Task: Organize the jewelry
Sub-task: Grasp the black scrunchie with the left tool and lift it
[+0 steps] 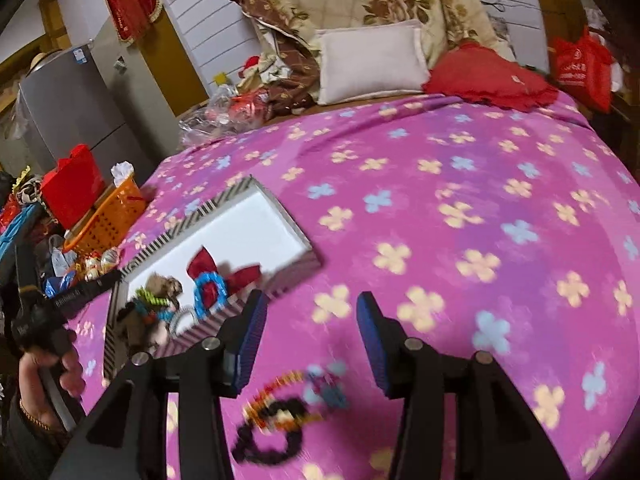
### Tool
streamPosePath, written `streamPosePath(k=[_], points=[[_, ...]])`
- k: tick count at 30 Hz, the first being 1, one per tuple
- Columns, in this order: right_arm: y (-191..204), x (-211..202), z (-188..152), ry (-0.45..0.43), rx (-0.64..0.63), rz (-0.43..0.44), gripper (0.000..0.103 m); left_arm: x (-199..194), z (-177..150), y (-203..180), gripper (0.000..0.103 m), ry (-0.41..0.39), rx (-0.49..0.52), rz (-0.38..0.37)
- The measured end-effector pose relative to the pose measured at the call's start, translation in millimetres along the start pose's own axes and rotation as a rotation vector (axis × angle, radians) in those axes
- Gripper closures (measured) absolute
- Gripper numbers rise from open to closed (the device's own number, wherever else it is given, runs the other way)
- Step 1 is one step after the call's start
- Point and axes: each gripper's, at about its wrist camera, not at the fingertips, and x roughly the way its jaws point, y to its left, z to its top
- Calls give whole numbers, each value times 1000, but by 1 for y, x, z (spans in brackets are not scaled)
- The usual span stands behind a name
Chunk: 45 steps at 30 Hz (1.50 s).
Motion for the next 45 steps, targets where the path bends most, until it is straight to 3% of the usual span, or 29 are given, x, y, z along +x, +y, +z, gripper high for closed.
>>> streamPosePath(k=[5, 9, 11, 14, 21, 31, 34, 36, 39, 45], points=[[-6, -8, -31, 61, -17, -39, 54, -5, -18, -44, 76, 21, 152, -118], [-11, -3, -48, 101, -18, -44, 54, 2, -57, -96, 76, 155, 315, -286], [-14, 1, -54, 119, -20, -59, 54, 8, -81, -119, 76, 215, 394, -314], [-21, 7, -57, 146, -2, -65, 54, 16, -106, -143, 76, 260, 476, -309], [-11, 24, -58, 172, -52, -69, 54, 37, -126, -172, 76, 338, 514, -339], [-2, 42, -60, 201, -125, -96, 55, 34, -136, -180, 76, 319, 601, -304], [3, 43, -63, 190, -174, -134, 65, 34, -137, -179, 76, 314, 611, -292], [6, 44, -64, 185, -198, -144, 77, 34, -138, -179, 76, 307, 625, -279], [10, 44, -66, 174, -229, -159, 83, 33, -140, -179, 77, 293, 641, -254], [-5, 33, -67, 176, -159, -200, 83, 35, -138, -177, 79, 285, 664, -209]])
